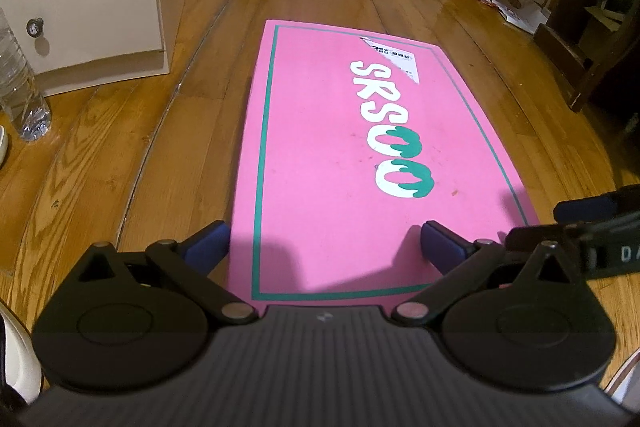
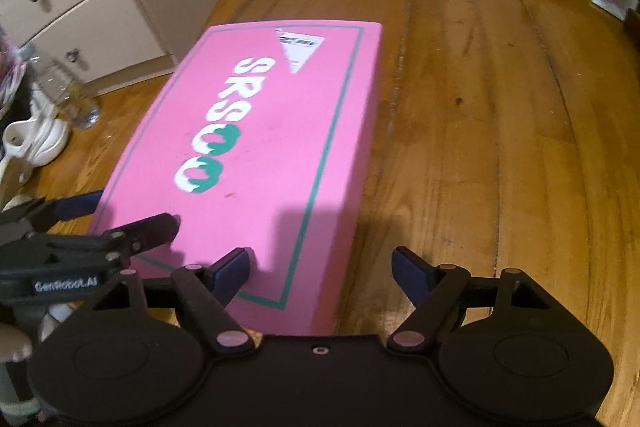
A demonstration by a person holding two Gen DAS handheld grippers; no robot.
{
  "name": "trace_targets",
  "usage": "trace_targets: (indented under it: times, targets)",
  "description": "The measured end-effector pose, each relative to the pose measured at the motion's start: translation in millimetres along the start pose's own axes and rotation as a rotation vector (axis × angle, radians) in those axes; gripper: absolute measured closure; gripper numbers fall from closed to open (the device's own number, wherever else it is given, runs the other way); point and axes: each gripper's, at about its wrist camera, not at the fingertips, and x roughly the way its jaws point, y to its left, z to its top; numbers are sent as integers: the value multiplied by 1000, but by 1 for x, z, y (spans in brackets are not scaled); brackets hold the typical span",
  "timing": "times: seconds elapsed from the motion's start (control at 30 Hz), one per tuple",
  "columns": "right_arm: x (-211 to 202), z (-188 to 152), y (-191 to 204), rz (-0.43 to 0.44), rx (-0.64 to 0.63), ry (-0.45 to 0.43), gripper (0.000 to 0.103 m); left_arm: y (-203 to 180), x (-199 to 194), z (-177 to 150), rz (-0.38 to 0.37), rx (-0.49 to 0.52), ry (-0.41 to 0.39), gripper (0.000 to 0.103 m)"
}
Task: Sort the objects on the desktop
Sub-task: 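Open both grippers to release the lid on the box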
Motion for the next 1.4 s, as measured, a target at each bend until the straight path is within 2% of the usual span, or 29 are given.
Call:
trace_targets:
  times: [0.27, 0.33, 0.37, 0.6, 0.67, 0.73, 1.0, 1.07, 1.17, 1.2, 1.3, 1.4]
  targets:
    - [4, 5, 6, -41, -23, 6, 20, 0, 4, -2, 1, 2, -5, 0]
    - [6, 5, 10, -68, -59, 5, 12, -1, 3, -3, 7, 7, -11, 0]
    - [6, 3, 12, -83, -75, -4, 12, -1, 4, -3, 6, 7, -11, 0]
    - [6, 2, 1, -41, -36, -10, 11, 1, 5, -1, 3, 9, -4, 0]
    - [5, -2, 7, -78, -74, -37, 7, 0, 5, -1, 5, 11, -4, 0]
    - [5, -5, 11, -102, -82, -55, 6, 1, 6, -2, 2, 11, -6, 0]
    - [7, -8, 1, -63, -44, -63, 5, 1, 6, 0, 17, -2, 3, 0]
    - [9, -14, -2, -58, -21, -81, 1, -7, 4, 0, 62, -14, 7, 0]
    - [14, -19, -16, 8, 66, -83, 1, -17, 0, -2, 109, 21, 3, 0]
    - [15, -19, -21, 32, 97, -73, 2, -18, -3, -2, 110, 36, -1, 0]
    - [2, -23, -23, 64, 167, -110, 27, -18, -18, -3, 98, 41, -43, 0]
    - [-23, -29, -21, 158, 218, -165, 26, -31, -49, -5, 138, 134, -79, 0]
